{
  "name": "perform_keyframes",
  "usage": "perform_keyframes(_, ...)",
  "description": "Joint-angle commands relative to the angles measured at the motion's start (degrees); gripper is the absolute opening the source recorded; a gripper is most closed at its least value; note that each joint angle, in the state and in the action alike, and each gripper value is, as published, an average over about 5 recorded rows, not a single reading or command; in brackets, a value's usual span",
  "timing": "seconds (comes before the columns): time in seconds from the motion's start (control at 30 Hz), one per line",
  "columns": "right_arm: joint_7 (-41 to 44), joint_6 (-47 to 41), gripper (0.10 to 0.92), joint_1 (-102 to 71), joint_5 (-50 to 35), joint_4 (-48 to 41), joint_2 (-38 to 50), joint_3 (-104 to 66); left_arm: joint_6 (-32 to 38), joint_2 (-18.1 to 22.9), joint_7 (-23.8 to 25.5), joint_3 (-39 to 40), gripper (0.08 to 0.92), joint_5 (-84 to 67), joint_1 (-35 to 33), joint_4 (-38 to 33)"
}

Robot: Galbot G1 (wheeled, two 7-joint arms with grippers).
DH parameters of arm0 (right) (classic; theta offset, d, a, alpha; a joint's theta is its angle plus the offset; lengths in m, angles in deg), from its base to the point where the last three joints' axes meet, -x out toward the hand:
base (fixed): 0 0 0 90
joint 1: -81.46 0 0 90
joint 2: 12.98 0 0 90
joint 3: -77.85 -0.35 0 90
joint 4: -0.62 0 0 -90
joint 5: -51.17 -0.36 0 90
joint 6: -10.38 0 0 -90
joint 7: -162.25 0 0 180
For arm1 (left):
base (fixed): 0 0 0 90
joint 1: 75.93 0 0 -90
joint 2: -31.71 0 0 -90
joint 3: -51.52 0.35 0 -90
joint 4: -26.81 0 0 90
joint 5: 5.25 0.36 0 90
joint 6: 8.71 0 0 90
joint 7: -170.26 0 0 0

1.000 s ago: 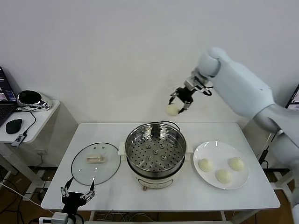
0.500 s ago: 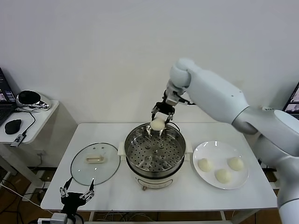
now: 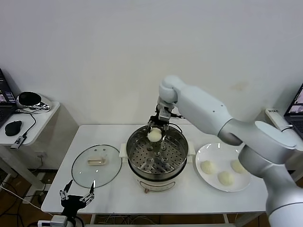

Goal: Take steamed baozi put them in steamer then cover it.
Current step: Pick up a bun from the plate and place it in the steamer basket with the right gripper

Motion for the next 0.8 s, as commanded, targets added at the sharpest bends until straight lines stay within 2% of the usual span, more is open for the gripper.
perform_keyframes(0.03,-2.07,0.88,0.594,-1.72,4.11,-3.85,-2.49,-0.40,0.09,-0.75,0.02,-0.18,0.823,-0.11,0.48,1.66)
perform_keyframes(0.33,-3.65,0.87,0.596,-1.83,4.67,-5.73,-3.51,-0.86,0.15,-0.57,0.07,-0.37,0.823,-0.29,0.75,2.15)
perform_keyframes(0.43,-3.06,0.84,0.638,-1.72,3.85,-4.93,-3.07,-0.73,0.06,-0.27,0.16,-0.26,0.823,-0.29,0.97,1.93)
perform_keyframes(0.57,-2.33,0.79,0.750,-1.31,3.25,-4.61,-2.76,-2.07,-0.01,-0.10,0.23,-0.18,0.823,-0.30,1.04,1.69)
perform_keyframes(0.67,0.17,-0.44,0.806,-0.46,-1.39,-2.43,-1.12,-4.68,-0.03,-0.12,0.26,-0.26,0.823,-0.32,0.95,1.64)
perform_keyframes(0.8,3.92,-9.93,0.822,2.89,-13.63,6.84,5.81,-5.06,-0.08,-0.25,0.36,-0.35,0.823,-0.40,0.76,1.38)
